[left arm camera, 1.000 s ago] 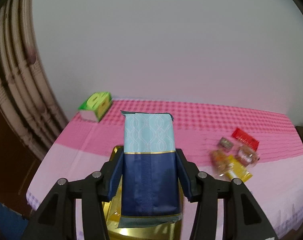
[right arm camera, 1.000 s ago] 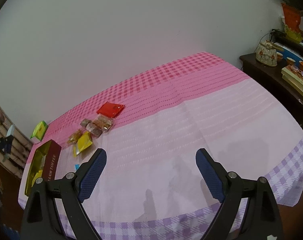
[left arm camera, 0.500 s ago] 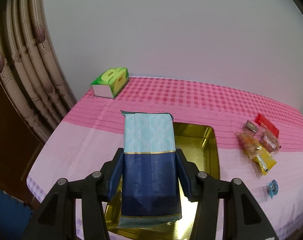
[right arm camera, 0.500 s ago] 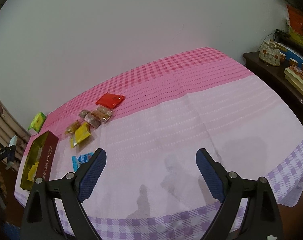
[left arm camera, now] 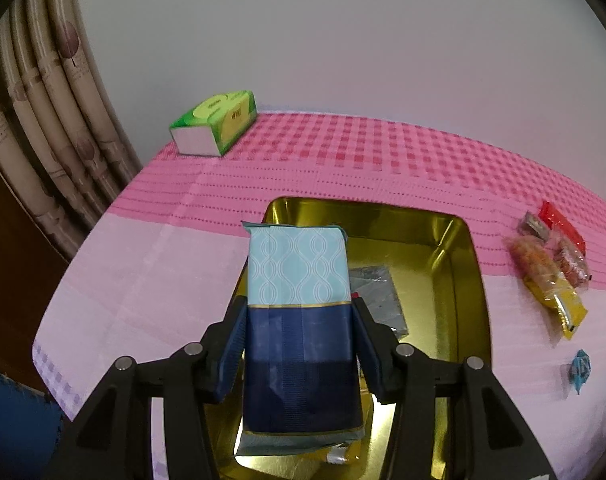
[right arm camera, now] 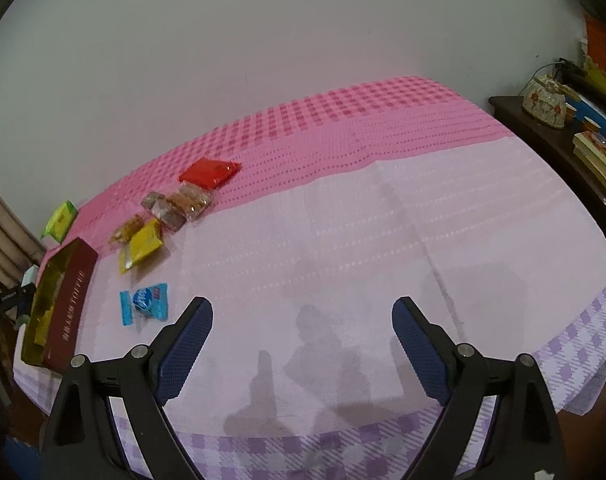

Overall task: Organize snacks
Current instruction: 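Carry the blue box into the toffee tin and release it, then grasp the blue wrapped candy with the right tool, then carry the blue candy with the right tool over the toffee tin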

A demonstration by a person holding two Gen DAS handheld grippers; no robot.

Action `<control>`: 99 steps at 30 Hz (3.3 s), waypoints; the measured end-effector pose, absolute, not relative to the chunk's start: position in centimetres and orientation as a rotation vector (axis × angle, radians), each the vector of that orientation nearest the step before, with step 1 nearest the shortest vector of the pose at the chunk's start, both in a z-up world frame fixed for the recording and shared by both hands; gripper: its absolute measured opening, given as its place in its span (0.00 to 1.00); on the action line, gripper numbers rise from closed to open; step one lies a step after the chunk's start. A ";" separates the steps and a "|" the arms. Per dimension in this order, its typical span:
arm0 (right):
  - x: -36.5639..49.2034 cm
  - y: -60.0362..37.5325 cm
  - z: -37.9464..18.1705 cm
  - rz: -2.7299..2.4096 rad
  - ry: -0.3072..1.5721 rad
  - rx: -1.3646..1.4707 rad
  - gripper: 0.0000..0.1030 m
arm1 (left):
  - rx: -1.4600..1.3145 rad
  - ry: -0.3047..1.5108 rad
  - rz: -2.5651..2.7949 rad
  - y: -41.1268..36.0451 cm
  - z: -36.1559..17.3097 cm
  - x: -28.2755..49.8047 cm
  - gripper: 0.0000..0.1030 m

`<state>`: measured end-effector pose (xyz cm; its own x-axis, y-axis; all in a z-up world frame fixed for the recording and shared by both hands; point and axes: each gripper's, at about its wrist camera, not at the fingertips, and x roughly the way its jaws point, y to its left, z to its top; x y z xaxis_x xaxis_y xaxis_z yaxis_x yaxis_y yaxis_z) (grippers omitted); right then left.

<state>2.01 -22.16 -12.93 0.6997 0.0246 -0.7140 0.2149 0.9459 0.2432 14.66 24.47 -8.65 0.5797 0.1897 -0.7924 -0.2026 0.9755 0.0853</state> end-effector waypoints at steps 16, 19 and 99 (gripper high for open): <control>2.8 -21.8 -14.7 -0.106 0.847 0.298 0.87 | 0.003 1.012 0.236 24.8 -11.9 16.7 0.49; 2.9 -21.7 -14.7 -0.099 0.850 0.296 0.87 | 0.009 1.026 0.241 24.7 -12.3 16.8 0.49; 15.8 5.9 -1.2 0.115 0.679 -0.266 0.31 | -0.334 0.633 0.266 29.6 -4.3 -6.1 0.66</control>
